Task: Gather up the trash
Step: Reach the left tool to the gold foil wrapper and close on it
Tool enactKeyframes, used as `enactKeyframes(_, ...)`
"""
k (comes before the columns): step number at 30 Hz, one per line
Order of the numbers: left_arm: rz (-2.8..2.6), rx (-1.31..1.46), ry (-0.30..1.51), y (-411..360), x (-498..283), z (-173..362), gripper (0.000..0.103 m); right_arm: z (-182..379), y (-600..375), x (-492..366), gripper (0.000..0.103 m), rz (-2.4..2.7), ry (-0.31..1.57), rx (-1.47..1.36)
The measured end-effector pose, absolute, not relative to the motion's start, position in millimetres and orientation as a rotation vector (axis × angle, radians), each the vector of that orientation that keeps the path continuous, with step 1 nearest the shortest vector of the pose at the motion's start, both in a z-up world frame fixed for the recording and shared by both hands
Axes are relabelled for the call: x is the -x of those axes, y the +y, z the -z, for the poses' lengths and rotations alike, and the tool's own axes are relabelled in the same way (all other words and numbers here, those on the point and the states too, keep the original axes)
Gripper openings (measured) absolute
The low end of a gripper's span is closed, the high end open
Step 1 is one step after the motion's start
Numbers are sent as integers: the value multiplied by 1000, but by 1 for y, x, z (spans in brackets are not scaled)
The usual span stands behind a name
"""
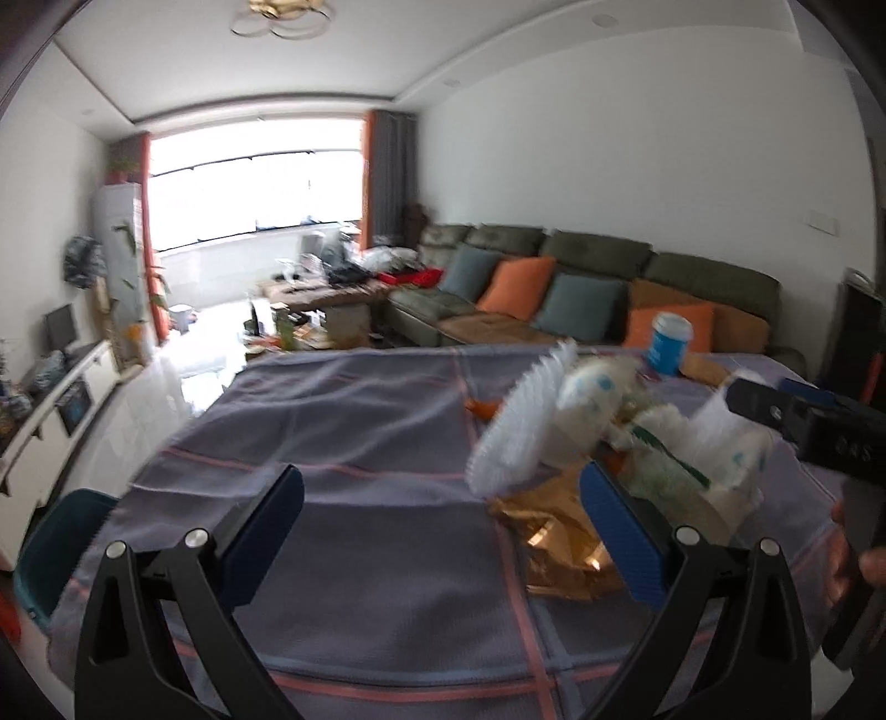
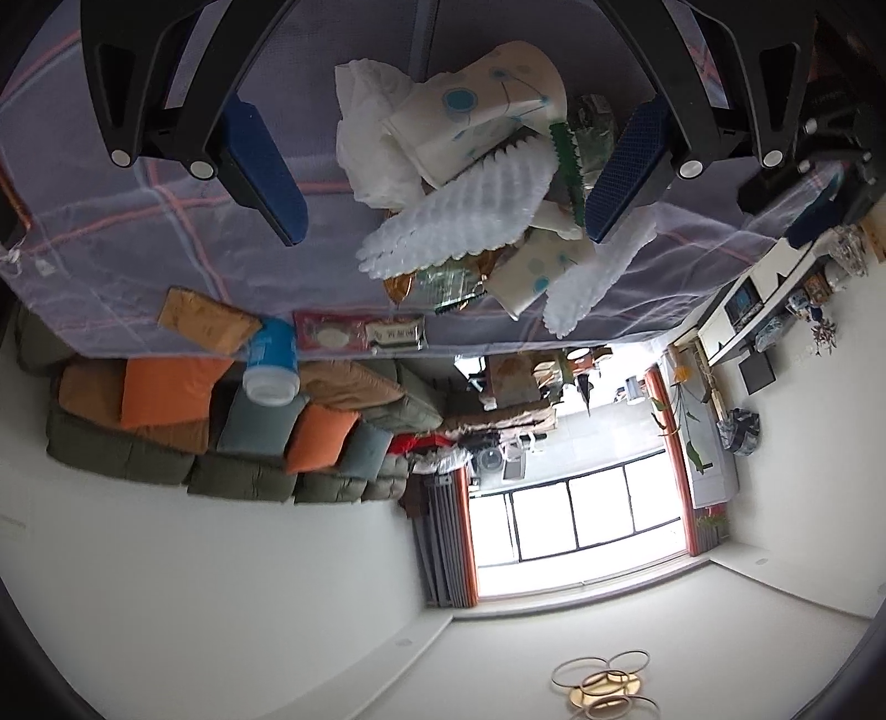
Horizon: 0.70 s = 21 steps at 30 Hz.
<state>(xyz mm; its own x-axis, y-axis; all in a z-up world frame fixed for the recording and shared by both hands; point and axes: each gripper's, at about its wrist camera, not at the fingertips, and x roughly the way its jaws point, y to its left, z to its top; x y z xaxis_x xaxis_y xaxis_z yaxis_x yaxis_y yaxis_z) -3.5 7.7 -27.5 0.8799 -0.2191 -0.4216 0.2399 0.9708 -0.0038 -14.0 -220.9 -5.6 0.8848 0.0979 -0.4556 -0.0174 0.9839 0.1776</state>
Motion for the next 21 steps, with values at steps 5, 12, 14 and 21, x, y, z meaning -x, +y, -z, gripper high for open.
enactKeyframes(5,359,-76,472,-1,3,37,100,5,-224,7,93,-109,507,-190)
enactKeyframes(12,484,-135,553,-18,1,50,85,7,-227,3,44,-168,536,-232)
enactKeyframes(14,490,-136,599,-20,-6,56,77,7,-229,4,37,-178,531,-245)
enactKeyframes(21,537,-42,698,-12,-20,65,25,-5,-230,10,17,-221,505,-238)
